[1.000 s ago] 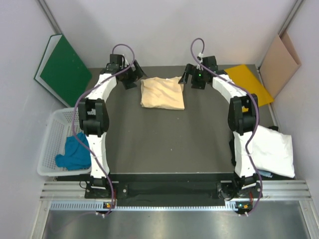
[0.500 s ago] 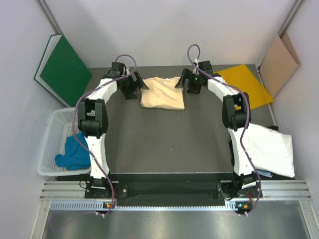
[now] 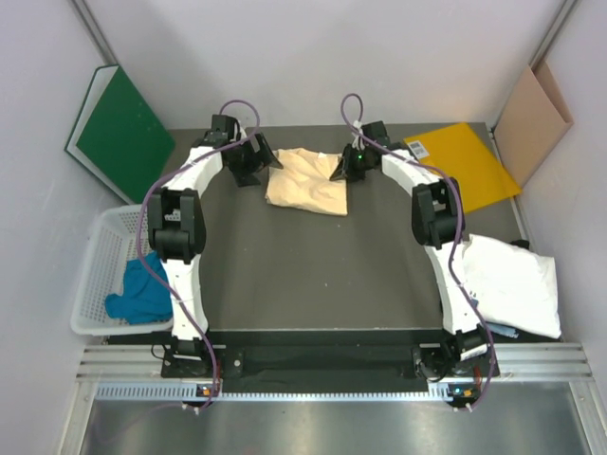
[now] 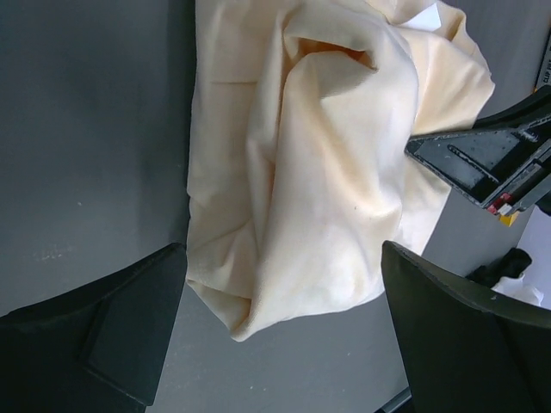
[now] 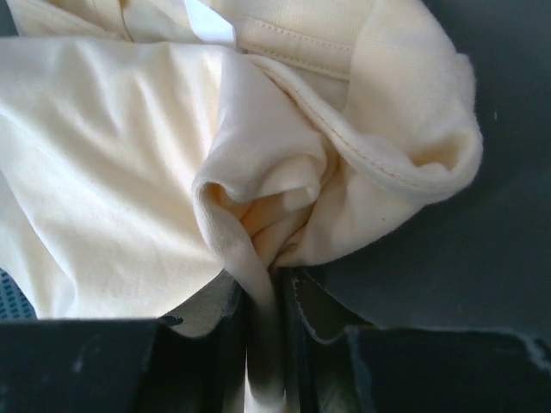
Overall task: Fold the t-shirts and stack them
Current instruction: Fold the tshirt
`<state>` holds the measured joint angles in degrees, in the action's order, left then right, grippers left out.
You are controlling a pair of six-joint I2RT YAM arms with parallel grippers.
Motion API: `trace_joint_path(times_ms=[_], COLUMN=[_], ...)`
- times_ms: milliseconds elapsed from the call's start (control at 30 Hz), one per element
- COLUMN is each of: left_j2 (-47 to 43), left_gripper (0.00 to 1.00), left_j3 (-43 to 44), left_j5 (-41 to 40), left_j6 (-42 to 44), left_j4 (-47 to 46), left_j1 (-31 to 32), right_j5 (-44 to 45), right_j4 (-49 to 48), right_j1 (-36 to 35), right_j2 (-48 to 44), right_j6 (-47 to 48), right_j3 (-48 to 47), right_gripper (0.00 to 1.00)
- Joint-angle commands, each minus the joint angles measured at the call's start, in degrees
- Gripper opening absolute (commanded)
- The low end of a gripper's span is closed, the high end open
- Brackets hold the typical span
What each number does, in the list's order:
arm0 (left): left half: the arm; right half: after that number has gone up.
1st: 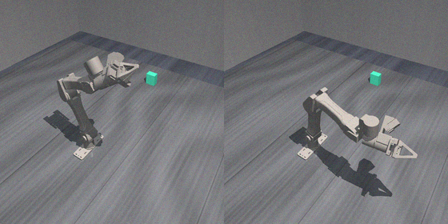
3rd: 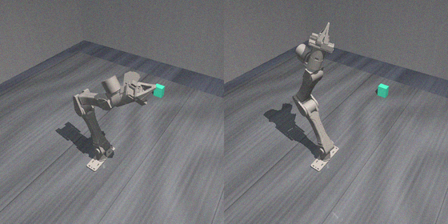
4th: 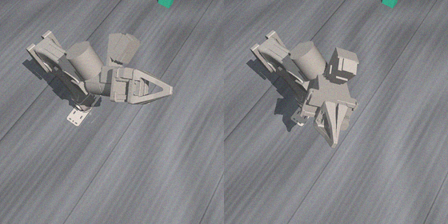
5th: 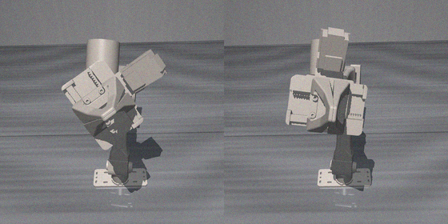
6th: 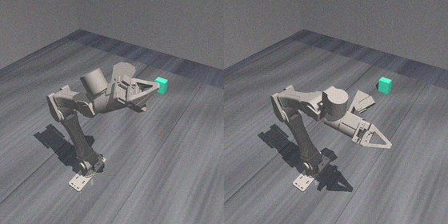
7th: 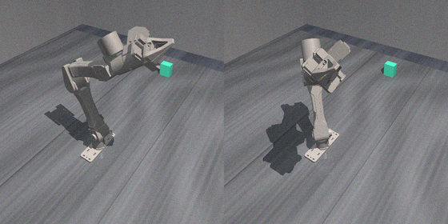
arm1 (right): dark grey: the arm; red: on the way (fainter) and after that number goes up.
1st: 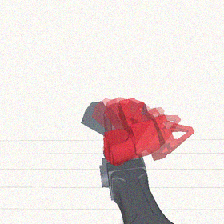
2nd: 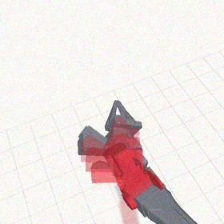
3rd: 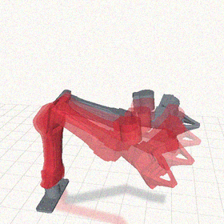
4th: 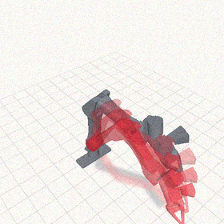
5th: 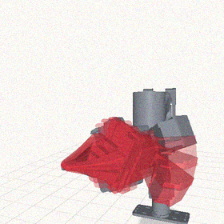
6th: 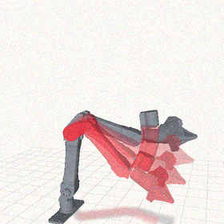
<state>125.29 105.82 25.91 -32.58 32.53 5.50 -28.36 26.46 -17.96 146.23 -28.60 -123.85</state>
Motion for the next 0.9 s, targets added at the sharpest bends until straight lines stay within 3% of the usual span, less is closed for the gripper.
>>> trace_joint_path(times_ms=[0,200,433,667,733,767,833,867], left_j2=[-0.5,0.0,0.5,-0.5,-1.0,-1.4,-2.1,-2.2], left_gripper=[0.99,0.99,0.99,0.99,0.99,0.99,0.99,0.99], left_j3=[2.5,2.4,2.1,0.8,0.1,-0.2,-1.1,-1.3], left_j5=[0.1,0.6,1.0,1.4,1.2,1.3,1.3,1.6], left_j6=[1.4,1.5,1.7,2.4,2.8,3.1,3.4,3.6], left_j4=[0.8,1.0,0.5,0.2,0.3,0.3,0.3,0.3], left_j1=[-0.3,-0.3,-0.3,-0.3,-0.3,-0.3,-0.3,-0.3], right_j5=[3.3,6.2,16.5,23.6,25.3,26.2,30.2,31.6], right_j4=[15.0,22.1,25.3,28.4,30.0,30.1,29.0,28.4], right_j1=[-0.4,0.1,1.9,2.0,1.7,1.6,1.3,1.3], right_j2=[-5.5,-17.2,-26.3,-23.0,-23.4,-25.1,-28.2,-32.3], right_j6=[9.2,16.2,17.4,17.2,16.9,16.6,16.2,15.5], right_j3=[7.5,20.7,34.2,25.9,23.8,24.0,25.8,26.8], right_gripper=[0.11,0.10,0.10,0.17,0.28,0.45,0.65,0.98])
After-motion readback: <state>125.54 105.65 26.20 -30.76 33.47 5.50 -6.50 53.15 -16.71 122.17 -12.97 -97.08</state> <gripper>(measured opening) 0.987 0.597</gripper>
